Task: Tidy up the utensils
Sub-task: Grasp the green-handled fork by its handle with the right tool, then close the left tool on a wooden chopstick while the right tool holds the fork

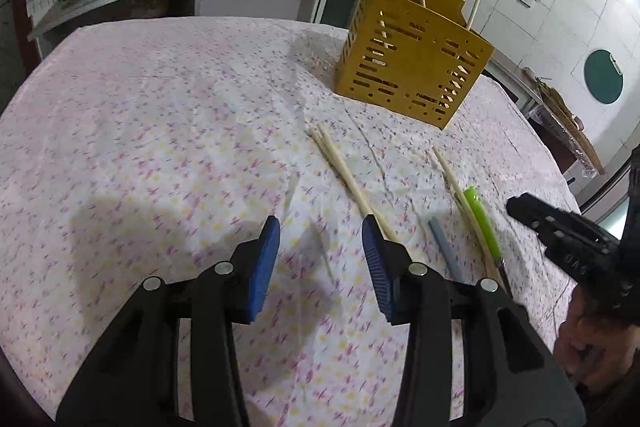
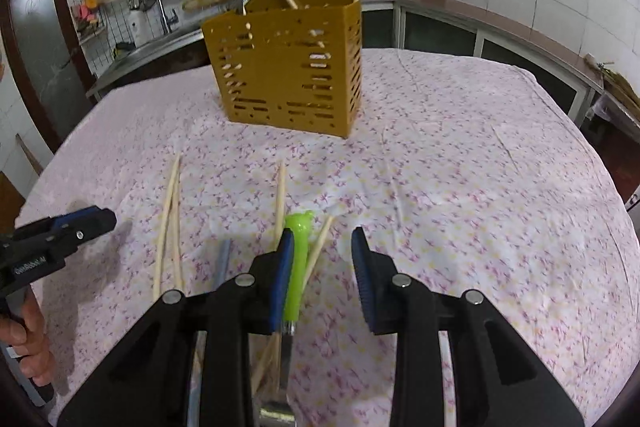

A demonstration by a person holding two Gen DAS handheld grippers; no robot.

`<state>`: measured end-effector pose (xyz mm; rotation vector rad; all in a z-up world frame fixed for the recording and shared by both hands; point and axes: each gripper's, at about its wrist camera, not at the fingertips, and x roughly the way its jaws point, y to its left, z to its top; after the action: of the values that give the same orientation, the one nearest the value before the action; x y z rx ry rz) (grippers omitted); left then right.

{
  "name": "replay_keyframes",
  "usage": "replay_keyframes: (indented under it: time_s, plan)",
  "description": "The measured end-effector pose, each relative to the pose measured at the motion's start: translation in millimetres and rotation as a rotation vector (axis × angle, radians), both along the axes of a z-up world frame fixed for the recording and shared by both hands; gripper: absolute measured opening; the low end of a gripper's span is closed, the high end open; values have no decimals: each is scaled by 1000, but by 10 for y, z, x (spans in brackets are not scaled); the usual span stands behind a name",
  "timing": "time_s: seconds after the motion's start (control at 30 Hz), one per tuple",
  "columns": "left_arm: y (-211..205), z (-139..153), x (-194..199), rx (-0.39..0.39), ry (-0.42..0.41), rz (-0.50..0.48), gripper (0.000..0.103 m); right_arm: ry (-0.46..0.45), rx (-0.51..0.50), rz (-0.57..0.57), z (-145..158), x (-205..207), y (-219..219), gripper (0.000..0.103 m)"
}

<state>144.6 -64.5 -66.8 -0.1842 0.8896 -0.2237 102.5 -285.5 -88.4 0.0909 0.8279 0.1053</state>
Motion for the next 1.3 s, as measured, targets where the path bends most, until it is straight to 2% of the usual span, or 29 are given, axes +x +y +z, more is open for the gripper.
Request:
replay_keyframes:
  time_s: [0.17,0.47,0.6,0.77,0.87,0.93,1.0,1.1,1.3]
  plan:
    - [-69,-13,210,-20,26,2,42,50,-7,24,-111,181,83,30]
    - [-112,-134,481,6,64,10,42,127,-53,62,-314,420,217,27]
    - [-119,-170,624,8,78,14,41,126,-65,54,-315,508,225,19]
    - [-227,-132,756,15,73,-5,40,125,-62,53,-321,602,213,19]
    - [-321,-145,831,45,77,-13,40,124,-55,52,-317,631,212,19]
    - [-356,-178,881,57,89,-8,35,124,-48,53,-318,644,204,19]
    - [-389,-226,926,77,102,-5,22,123,-39,53,-326,648,184,19]
    - [-395,-261,951,84,107,9,15,122,-32,53,-323,650,167,19]
    - [-316,-226,908,51,93,16,11,120,-21,51,-325,637,98,19]
